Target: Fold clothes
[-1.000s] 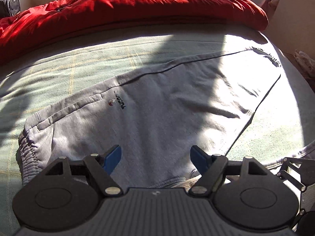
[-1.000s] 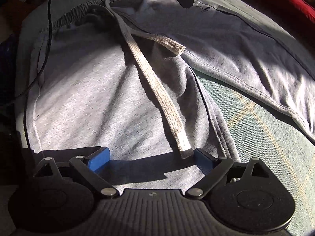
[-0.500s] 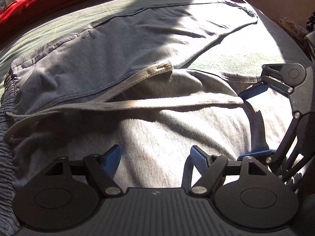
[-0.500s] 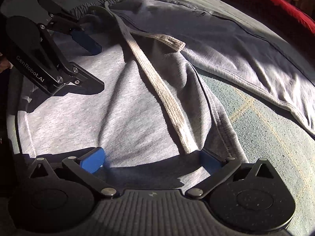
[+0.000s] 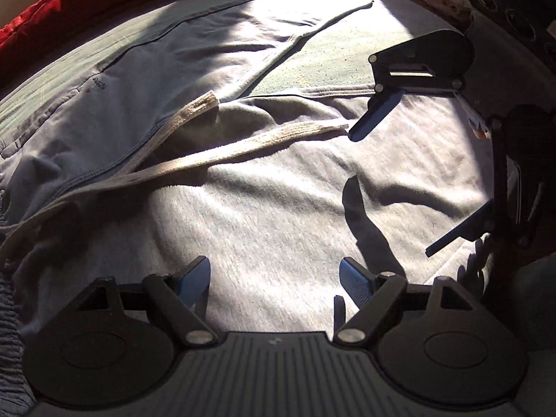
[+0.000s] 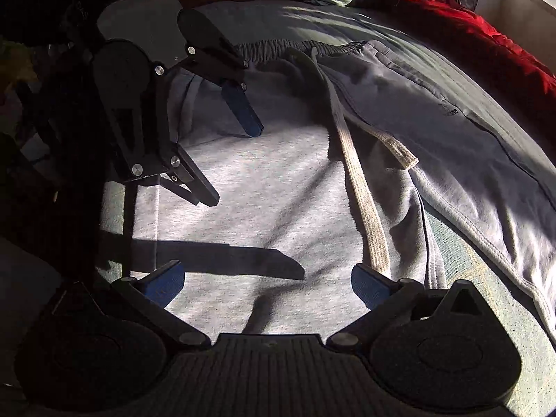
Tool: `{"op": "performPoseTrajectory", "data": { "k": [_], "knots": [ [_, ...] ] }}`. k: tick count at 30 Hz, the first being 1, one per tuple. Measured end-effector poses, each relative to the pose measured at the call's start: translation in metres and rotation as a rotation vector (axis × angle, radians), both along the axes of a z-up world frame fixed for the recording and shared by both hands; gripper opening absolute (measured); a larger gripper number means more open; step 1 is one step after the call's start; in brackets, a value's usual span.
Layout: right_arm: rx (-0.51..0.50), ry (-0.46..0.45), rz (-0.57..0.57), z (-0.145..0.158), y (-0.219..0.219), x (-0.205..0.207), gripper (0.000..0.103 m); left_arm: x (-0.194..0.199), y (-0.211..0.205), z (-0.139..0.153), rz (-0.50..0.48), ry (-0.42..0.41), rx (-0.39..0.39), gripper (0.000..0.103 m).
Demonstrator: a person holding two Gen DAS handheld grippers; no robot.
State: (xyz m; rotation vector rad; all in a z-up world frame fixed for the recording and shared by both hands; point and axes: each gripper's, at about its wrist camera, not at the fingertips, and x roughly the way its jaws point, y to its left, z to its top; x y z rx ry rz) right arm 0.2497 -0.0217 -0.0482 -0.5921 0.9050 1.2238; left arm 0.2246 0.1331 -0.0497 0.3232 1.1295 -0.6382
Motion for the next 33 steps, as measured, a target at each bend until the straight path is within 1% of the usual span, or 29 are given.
{"op": "performPoseTrajectory", "data": {
  "k": [2, 4, 5, 8, 9, 12, 15, 18, 21, 23, 25, 28, 30, 33],
  "knots": [
    [-0.057, 0.059, 0.037, -0.012, 0.004, -0.003, 0.103, -0.004, -0.001, -0.01, 0.008, 0.048, 0.007, 0.081],
    [-0.088, 0.067, 0.041, -0.019, 0.002, -0.006, 0.103, -0.009, 0.002, -0.007, 0.016, 0.053, -0.004, 0.081],
    [-0.09, 0.066, 0.038, -0.018, 0.0, -0.006, 0.103, -0.01, 0.003, -0.005, 0.017, 0.061, -0.003, 0.081],
    [-0.092, 0.094, -0.029, -0.009, -0.006, 0.004, 0.103, -0.002, 0.008, 0.005, 0.026, 0.054, -0.018, 0.081],
    [-0.081, 0.113, -0.066, -0.005, -0.007, 0.012, 0.103, 0.003, 0.009, 0.009, 0.027, 0.037, -0.021, 0.081],
    [-0.031, 0.178, -0.188, 0.008, -0.013, 0.04, 0.103, 0.026, 0.006, 0.019, 0.002, -0.057, -0.036, 0.081],
    [0.042, 0.239, -0.318, 0.019, -0.022, 0.074, 0.103, 0.05, -0.003, 0.023, -0.068, -0.146, -0.054, 0.081],
    [0.096, 0.283, -0.445, 0.026, -0.032, 0.105, 0.103, 0.07, -0.018, 0.018, -0.167, -0.23, -0.046, 0.081],
    [0.123, 0.298, -0.585, 0.026, -0.046, 0.128, 0.103, 0.09, -0.029, 0.007, -0.235, -0.207, -0.077, 0.081],
    [0.137, 0.302, -0.649, 0.025, -0.054, 0.135, 0.103, 0.099, -0.037, -0.004, -0.243, -0.179, -0.084, 0.081],
    [0.143, 0.313, -0.693, 0.02, -0.057, 0.137, 0.103, 0.106, -0.044, -0.011, -0.25, -0.181, -0.095, 0.081],
    [0.134, 0.324, -0.729, 0.014, -0.062, 0.134, 0.103, 0.112, -0.051, -0.009, -0.243, -0.18, -0.139, 0.081],
    [0.125, 0.332, -0.74, 0.015, -0.065, 0.13, 0.103, 0.111, -0.054, -0.001, -0.258, -0.193, -0.156, 0.081],
    [0.118, 0.347, -0.728, 0.019, -0.072, 0.119, 0.103, 0.099, -0.055, 0.011, -0.294, -0.209, -0.153, 0.081]
  ]
}}
